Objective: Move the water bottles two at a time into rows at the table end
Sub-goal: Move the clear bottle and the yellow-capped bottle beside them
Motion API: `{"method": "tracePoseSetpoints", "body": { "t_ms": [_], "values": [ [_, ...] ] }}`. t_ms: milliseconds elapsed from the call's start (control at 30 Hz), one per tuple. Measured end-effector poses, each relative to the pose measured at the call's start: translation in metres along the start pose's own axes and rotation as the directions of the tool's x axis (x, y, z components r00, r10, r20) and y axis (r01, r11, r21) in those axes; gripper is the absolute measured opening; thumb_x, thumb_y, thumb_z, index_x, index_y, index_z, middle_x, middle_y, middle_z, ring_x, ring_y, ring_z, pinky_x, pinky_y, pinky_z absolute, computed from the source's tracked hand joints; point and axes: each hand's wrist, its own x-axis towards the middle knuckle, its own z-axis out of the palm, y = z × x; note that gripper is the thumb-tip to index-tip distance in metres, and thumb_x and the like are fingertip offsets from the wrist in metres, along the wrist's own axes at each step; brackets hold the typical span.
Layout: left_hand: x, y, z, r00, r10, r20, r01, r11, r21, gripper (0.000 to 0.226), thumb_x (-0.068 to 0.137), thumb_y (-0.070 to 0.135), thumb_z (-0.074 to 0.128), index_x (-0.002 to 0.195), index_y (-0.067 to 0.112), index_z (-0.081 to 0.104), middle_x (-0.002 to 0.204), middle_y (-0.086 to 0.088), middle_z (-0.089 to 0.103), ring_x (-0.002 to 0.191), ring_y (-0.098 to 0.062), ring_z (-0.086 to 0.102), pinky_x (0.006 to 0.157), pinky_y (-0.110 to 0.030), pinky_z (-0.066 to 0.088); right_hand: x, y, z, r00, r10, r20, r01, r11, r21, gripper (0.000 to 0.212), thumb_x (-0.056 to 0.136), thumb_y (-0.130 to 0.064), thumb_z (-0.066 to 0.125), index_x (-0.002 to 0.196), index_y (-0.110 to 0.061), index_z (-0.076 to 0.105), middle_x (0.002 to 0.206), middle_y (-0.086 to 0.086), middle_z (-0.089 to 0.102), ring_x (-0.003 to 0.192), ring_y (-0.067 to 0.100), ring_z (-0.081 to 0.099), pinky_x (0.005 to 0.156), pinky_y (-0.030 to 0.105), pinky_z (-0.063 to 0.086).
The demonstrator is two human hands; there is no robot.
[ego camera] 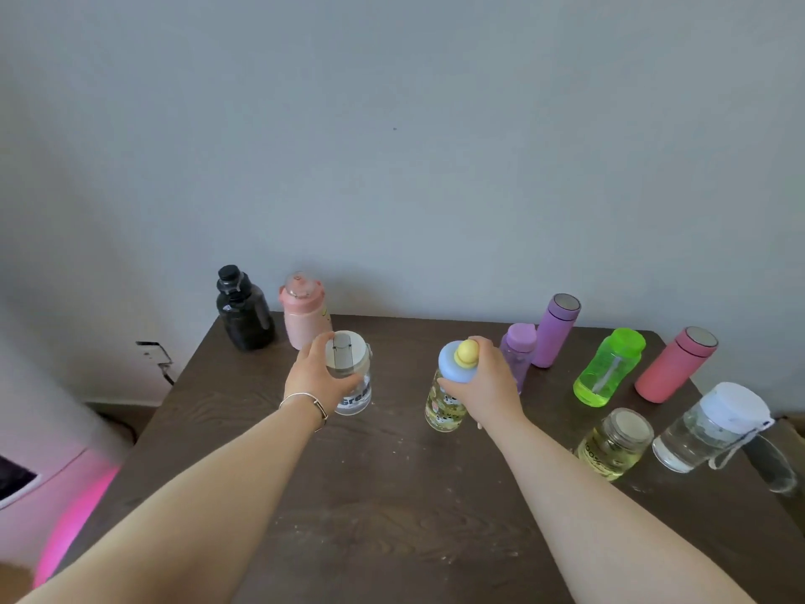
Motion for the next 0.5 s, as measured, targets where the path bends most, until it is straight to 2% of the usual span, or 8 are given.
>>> {"method": "tracePoseSetpoints", "body": {
  "t_ms": [233, 300, 400, 500],
  "values": [
    [0.017, -0.059, -0.070, 0.991, -0.074, -0.108, 0.075, 0.997, 0.006, 0.074, 0.067, 0.040, 0.080, 0.131, 0.037, 0.042, 0.129, 0.003, 0.047, 0.092, -0.017, 0.048, 0.077, -0.030, 0.042, 0.012, -0.064, 0.061, 0.992, -0.084, 0.094, 0.084, 0.996, -0.001, 0.078, 0.080, -0.029, 0.093, 0.146, -0.021, 0.051, 0.138, 0.004, 0.058, 0.130, 0.030, 0.056, 0.104, 0.045, 0.056],
    [0.027, -0.081, -0.089, 0.988, -0.093, -0.121, 0.096, 0.995, 0.017, 0.076, 0.068, 0.041, 0.080, 0.133, 0.037, 0.041, 0.131, 0.002, 0.047, 0.095, -0.019, 0.050, 0.078, -0.031, 0.042, 0.015, -0.085, 0.083, 0.989, -0.096, 0.111, 0.096, 0.995, 0.002, 0.079, 0.080, -0.029, 0.093, 0.146, -0.022, 0.051, 0.137, 0.003, 0.057, 0.128, 0.030, 0.057, 0.102, 0.049, 0.059],
    [0.045, -0.113, -0.116, 0.986, -0.109, -0.124, 0.115, 0.993, 0.039, 0.080, 0.067, 0.042, 0.080, 0.135, 0.035, 0.039, 0.132, 0.002, 0.048, 0.104, -0.024, 0.054, 0.078, -0.031, 0.043, 0.022, -0.117, 0.119, 0.985, -0.114, 0.126, 0.115, 0.993, 0.001, 0.078, 0.081, -0.030, 0.094, 0.146, -0.023, 0.051, 0.126, -0.003, 0.052, 0.126, 0.029, 0.057, 0.100, 0.048, 0.060],
    [0.068, -0.145, -0.140, 0.989, -0.107, -0.101, 0.113, 0.992, 0.055, 0.080, 0.067, 0.041, 0.080, 0.135, 0.035, 0.039, 0.132, 0.001, 0.049, 0.104, -0.023, 0.055, 0.079, -0.031, 0.044, 0.028, -0.145, 0.155, 0.982, -0.114, 0.148, 0.116, 0.993, -0.001, 0.076, 0.081, -0.028, 0.093, 0.144, -0.021, 0.052, 0.122, -0.005, 0.049, 0.126, 0.029, 0.057, 0.101, 0.046, 0.058]
  ]
}}
